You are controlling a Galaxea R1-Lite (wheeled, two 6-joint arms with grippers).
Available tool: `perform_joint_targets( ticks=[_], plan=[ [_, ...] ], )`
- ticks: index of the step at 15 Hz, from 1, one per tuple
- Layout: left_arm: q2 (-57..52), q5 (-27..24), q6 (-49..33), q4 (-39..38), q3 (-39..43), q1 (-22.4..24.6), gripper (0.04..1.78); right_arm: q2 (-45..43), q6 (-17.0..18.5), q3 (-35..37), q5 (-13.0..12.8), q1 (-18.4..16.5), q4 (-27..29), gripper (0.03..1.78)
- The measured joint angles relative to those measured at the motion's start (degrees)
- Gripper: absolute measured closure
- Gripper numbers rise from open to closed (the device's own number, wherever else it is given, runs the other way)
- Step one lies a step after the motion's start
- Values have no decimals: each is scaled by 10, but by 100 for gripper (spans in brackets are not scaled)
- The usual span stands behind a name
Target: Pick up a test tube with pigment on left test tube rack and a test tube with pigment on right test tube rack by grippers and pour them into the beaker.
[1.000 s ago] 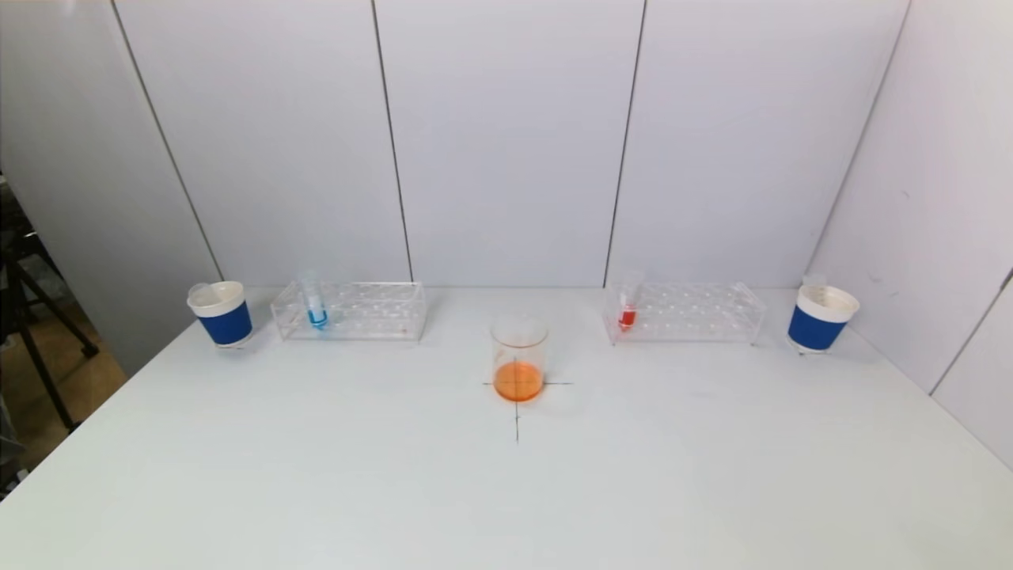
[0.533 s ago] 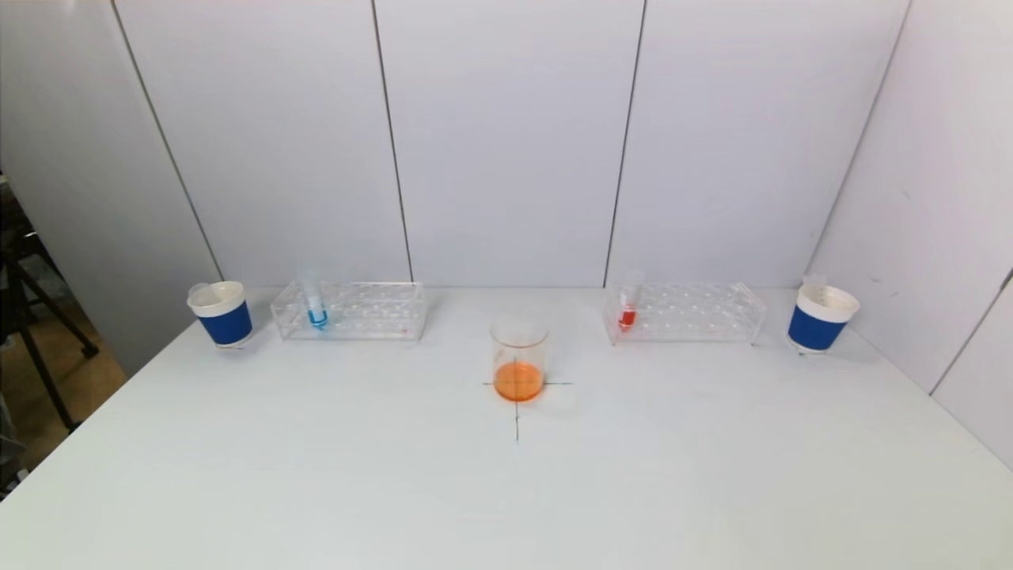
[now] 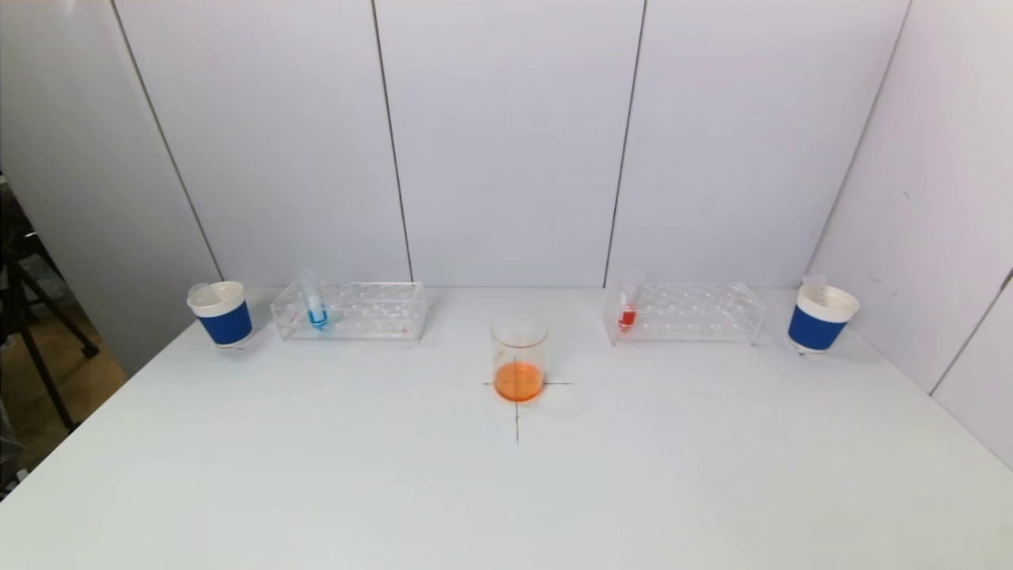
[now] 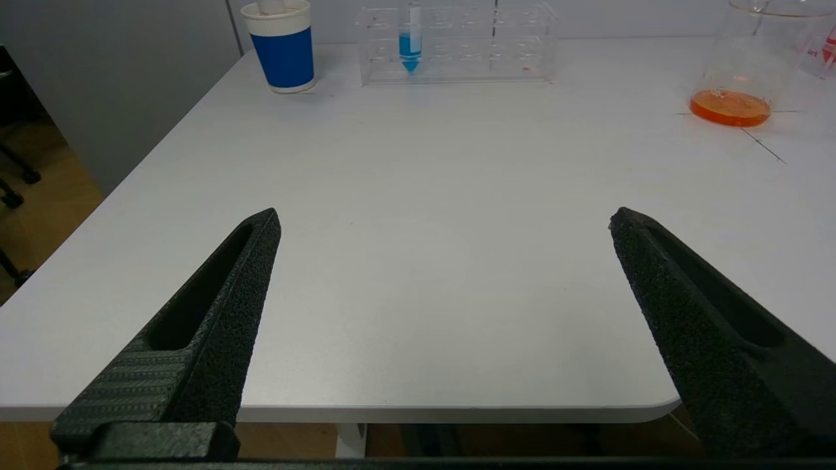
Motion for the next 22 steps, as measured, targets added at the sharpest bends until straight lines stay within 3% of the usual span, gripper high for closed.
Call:
perform_joint_targets(
  ticks=[6, 12, 22],
  plan=[
    [0, 0, 0, 0, 0, 0, 6, 0, 5, 2, -1, 0, 1, 4],
    [0, 0, 0, 0, 0, 0, 6, 0, 64, 2, -4, 0, 0, 4],
    [0, 0, 0, 0, 0, 0, 6, 0, 65, 2, -4, 0, 0, 4]
  ],
)
